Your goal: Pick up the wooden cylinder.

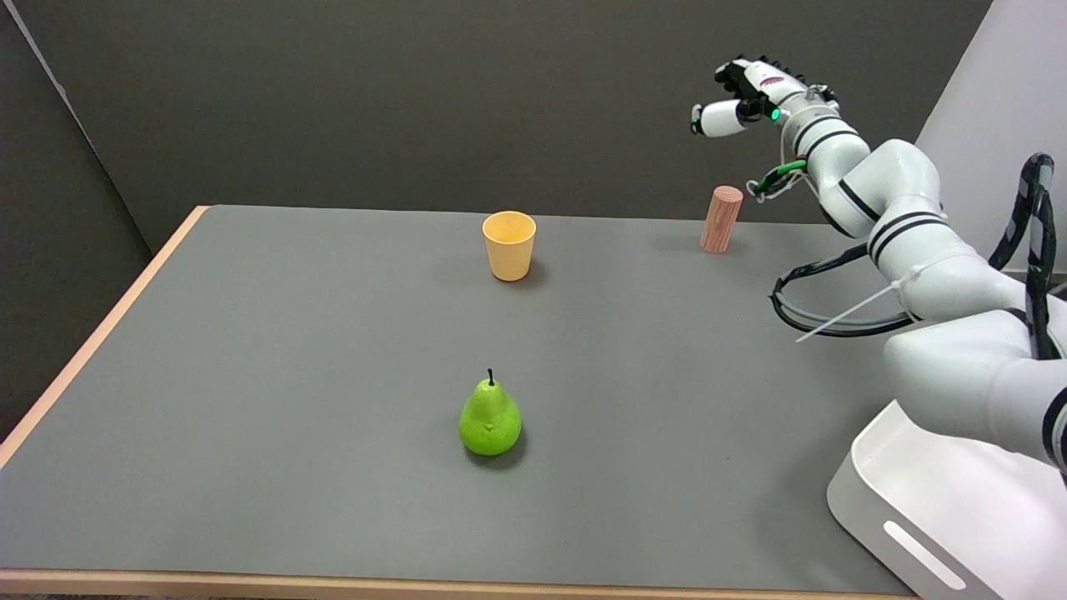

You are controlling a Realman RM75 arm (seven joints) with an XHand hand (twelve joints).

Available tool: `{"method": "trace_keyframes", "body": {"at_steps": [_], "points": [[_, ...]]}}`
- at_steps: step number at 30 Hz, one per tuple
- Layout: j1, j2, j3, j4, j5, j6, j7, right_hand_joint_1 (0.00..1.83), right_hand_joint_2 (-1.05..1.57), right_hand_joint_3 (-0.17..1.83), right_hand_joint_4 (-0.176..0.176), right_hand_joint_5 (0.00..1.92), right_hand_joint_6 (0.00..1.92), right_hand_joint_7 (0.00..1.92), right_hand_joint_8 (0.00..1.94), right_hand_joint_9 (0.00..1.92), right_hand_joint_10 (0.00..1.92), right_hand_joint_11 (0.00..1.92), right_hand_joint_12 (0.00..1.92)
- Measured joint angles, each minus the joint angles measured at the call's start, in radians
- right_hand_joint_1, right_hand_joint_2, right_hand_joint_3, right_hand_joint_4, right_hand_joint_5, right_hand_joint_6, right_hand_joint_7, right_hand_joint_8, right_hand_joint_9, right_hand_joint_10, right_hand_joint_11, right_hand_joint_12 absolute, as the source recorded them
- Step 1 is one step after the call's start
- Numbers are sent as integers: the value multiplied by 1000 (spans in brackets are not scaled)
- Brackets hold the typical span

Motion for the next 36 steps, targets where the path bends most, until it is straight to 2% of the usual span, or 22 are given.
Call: {"method": "trace_keyframes", "body": {"at_steps": [19,36], "points": [[-55,54,-184,48,3,103,-72,512,649,982,3,233,482,354,460,274,775,163,1276],[-102,66,-244,67,4,144,-83,488,645,978,9,241,498,369,475,288,785,181,1292]]}}
